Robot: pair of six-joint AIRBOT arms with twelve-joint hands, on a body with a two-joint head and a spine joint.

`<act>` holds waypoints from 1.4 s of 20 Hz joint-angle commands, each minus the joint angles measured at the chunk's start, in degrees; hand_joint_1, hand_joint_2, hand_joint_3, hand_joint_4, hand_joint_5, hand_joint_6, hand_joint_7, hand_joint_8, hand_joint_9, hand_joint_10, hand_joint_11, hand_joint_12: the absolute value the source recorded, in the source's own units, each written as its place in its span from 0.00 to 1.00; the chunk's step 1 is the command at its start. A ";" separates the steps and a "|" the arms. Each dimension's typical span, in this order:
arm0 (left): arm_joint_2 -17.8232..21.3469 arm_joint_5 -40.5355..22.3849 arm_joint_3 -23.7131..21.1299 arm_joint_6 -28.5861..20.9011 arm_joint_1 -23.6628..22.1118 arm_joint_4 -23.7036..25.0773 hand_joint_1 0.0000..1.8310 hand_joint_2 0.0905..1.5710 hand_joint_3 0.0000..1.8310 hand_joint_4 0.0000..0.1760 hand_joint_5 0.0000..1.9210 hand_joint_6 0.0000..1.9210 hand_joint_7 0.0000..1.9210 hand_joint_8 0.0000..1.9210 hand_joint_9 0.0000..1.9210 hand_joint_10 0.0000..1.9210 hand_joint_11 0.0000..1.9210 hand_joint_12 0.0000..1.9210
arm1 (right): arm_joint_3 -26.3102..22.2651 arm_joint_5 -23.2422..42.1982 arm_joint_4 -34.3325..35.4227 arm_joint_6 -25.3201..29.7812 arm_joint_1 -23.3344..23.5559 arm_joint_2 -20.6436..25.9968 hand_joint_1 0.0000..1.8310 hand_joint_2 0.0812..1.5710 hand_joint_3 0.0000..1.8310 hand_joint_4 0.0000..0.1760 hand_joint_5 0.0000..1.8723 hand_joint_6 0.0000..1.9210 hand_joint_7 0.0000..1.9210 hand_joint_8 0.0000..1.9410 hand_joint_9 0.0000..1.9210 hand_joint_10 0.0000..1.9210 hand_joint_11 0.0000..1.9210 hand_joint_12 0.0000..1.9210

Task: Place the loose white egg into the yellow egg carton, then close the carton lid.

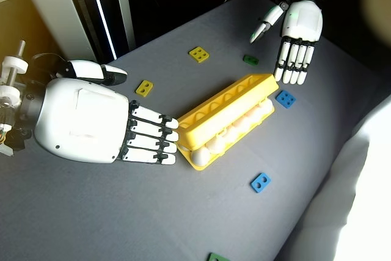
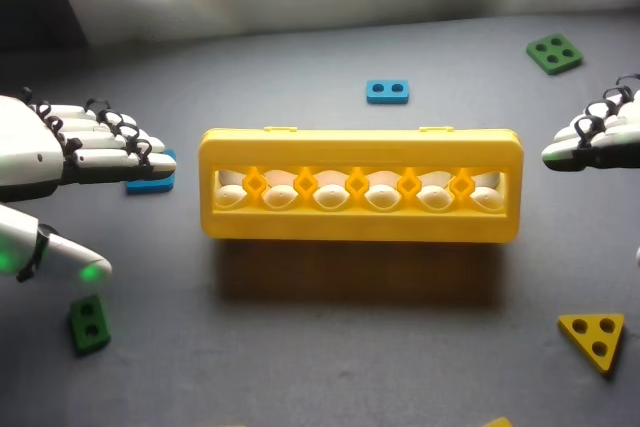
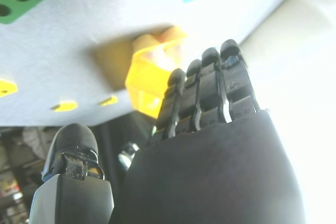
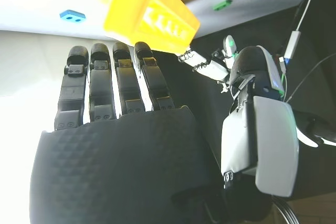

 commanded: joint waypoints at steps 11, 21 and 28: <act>1.37 -17.35 2.89 -7.80 -4.39 0.19 0.00 0.70 0.00 0.00 0.00 0.00 0.00 0.00 0.00 0.00 0.00 0.00 | -0.13 1.02 2.82 0.31 0.37 0.88 0.00 0.67 0.00 0.00 0.02 0.00 0.00 0.00 0.00 0.00 0.00 0.00; 0.76 -14.16 -2.26 -6.65 -4.59 5.85 0.00 0.70 0.00 0.00 0.00 0.00 0.00 0.00 0.00 0.00 0.00 0.00 | -0.24 1.23 2.82 0.31 0.32 0.91 0.00 0.67 0.00 0.00 0.02 0.01 0.00 0.00 0.00 0.00 0.00 0.00; -1.52 -11.50 -3.27 -5.90 -4.61 8.30 0.00 0.70 0.00 0.00 0.00 0.00 0.00 0.00 0.00 0.00 0.00 0.00 | -0.32 1.41 2.82 0.31 0.28 0.92 0.00 0.68 0.00 0.00 0.02 0.00 0.00 0.00 0.00 0.00 0.00 0.00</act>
